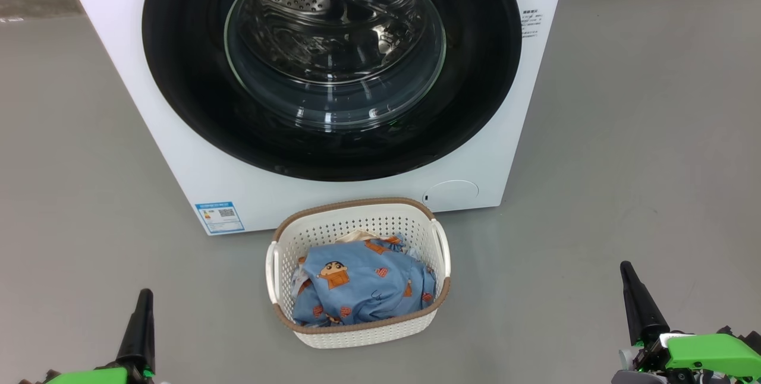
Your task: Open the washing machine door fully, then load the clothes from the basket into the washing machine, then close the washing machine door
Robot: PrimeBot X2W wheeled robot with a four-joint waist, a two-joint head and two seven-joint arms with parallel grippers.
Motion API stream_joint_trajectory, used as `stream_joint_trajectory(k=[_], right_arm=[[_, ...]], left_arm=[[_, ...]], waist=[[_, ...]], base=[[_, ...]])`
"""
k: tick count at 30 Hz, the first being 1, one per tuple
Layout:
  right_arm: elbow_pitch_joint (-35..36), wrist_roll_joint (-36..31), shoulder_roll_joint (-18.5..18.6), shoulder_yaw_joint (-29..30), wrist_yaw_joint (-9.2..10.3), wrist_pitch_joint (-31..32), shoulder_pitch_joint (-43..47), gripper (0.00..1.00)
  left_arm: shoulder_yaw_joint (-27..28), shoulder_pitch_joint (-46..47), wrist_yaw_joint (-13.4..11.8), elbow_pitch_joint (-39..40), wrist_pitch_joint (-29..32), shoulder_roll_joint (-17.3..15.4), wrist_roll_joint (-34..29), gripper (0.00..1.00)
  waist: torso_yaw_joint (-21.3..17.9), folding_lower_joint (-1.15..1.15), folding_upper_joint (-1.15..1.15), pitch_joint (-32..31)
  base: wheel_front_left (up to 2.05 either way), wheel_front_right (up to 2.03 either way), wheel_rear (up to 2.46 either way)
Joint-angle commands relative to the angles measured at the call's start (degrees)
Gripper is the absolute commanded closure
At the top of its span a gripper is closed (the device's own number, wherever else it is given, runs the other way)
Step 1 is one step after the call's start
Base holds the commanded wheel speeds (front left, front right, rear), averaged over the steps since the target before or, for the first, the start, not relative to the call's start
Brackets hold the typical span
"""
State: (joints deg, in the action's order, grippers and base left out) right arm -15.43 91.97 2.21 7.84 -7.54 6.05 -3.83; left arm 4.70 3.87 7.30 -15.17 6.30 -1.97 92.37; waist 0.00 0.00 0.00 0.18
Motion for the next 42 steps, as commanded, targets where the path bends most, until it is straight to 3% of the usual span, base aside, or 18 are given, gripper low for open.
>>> stream_joint_trajectory(k=[1, 5, 6, 13, 17, 26, 42], right_arm=[[1.4, 0.2, 0.7, -1.3, 0.05, 0.4, -2.4, 1.0], [1.4, 0.2, 0.7, -1.3, 0.05, 0.4, -2.4, 1.0], [0.0, 0.0, 0.0, 0.0, 0.0, 0.0, 0.0, 0.0], [-2.6, -0.4, -0.5, -0.4, 0.0, -0.4, 1.2, 0.0], [-2.4, -1.2, -0.2, -1.1, 0.0, -0.9, 0.6, 0.0], [-2.6, -4.0, 0.8, -3.3, 0.01, -2.5, -0.7, 0.0], [-3.6, -13.9, 2.3, -6.6, 0.01, -5.3, -3.2, 0.0]], left_arm=[[1.9, 2.3, 0.2, 1.1, 0.2, -0.9, -0.2, 1.0], [1.9, 2.3, 0.2, 1.1, 0.2, -0.9, -0.2, 1.0], [0.0, 0.0, 0.0, 0.0, 0.0, 0.0, 0.0, 0.0], [-0.3, -1.6, 0.0, -2.4, -0.2, 1.0, -0.2, 0.0], [-0.4, -1.5, 0.0, -1.9, -0.7, 0.8, -0.6, 0.0], [-1.3, -1.4, 0.0, -1.2, -2.3, -0.1, -2.3, 0.0], [-3.1, -1.0, 0.0, -0.7, -5.3, -2.1, -10.2, 0.0]], waist=[[0.0, 0.0, 0.0, 0.0], [0.0, 0.0, 0.0, 0.0], [0.0, 0.0, 0.0, 0.0], [0.0, 0.01, 0.0, 0.1], [0.0, 0.13, 0.0, 0.0], [-0.1, 0.0, 0.0, 0.2], [-0.3, 0.0, 0.0, 0.4]], base=[[0.0, 0.0, 0.0], [0.0, 0.0, 0.0], [0.0, 0.0, 0.0], [0.0, 0.0, 0.0], [0.0, 0.0, 0.0], [0.0, 0.0, 0.0], [0.0, 0.0, 0.0]])
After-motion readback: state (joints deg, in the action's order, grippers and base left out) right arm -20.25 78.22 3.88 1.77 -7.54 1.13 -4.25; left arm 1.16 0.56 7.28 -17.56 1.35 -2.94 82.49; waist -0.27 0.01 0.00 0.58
